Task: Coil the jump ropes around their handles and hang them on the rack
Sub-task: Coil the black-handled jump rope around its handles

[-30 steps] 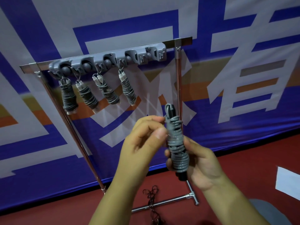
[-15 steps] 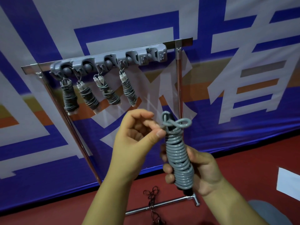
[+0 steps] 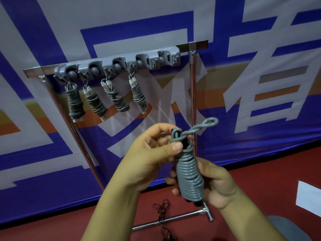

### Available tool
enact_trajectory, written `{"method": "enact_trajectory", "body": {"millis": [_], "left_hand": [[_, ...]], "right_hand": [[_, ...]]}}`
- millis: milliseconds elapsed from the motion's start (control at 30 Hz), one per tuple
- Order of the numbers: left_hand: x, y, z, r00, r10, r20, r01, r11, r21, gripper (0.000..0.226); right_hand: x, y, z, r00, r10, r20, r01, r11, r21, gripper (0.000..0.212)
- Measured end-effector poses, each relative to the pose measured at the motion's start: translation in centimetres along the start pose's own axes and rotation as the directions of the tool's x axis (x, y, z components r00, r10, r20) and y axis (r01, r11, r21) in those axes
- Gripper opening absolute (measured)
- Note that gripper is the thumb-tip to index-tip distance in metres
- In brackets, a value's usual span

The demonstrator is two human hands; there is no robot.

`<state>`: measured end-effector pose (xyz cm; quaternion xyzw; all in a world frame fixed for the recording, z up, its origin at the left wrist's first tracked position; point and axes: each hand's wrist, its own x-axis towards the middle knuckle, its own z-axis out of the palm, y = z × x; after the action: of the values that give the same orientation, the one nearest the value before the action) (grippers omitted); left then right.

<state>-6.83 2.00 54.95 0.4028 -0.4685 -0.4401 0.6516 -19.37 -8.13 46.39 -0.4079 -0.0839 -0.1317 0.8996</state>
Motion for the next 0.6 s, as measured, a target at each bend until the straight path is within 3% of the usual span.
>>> {"method": "enact_trajectory", "body": {"millis": [100, 167, 233, 333, 467, 600], "left_hand": [[0.3, 0.0, 0.4, 0.959, 0.138, -0.249, -0.077, 0.968, 0.239, 0.026], [0.4, -0.4, 1.0, 0.929, 0.198, -0.312, -0.074, 0.927, 0.367, 0.024], [0.5, -0.9, 1.3, 0.907, 0.227, -0.355, -0.072, 0.914, 0.4, 0.023], [0.7, -0.9, 1.0, 0.876, 0.249, -0.414, -0.116, 0.94, 0.322, 0.02], [0.9, 0.1, 1.2, 0.894, 0.234, -0.382, -0.144, 0.957, 0.251, 0.031], [1.0, 1.0, 0.9, 0.88, 0.212, -0.425, -0.173, 0.976, 0.129, 0.036]], "right_hand": [[0.4, -0.4, 0.5, 0.948, -0.073, -0.31, 0.04, 0.993, -0.112, 0.054], [0.9, -0.6, 1.1, 0.881, -0.179, -0.437, 0.049, 0.955, -0.291, 0.043], [1.4, -0.9, 2.4, 0.86, -0.278, -0.428, 0.061, 0.888, -0.456, 0.035], [1.8, -1.5, 3.8, 0.867, -0.34, -0.364, 0.071, 0.808, -0.585, 0.041], [2.8, -3.0, 4.1, 0.935, -0.227, -0.272, 0.082, 0.885, -0.458, 0.06], [3.2, -3.5, 4.7, 0.979, -0.052, -0.195, -0.018, 0.941, -0.337, 0.045]]}}
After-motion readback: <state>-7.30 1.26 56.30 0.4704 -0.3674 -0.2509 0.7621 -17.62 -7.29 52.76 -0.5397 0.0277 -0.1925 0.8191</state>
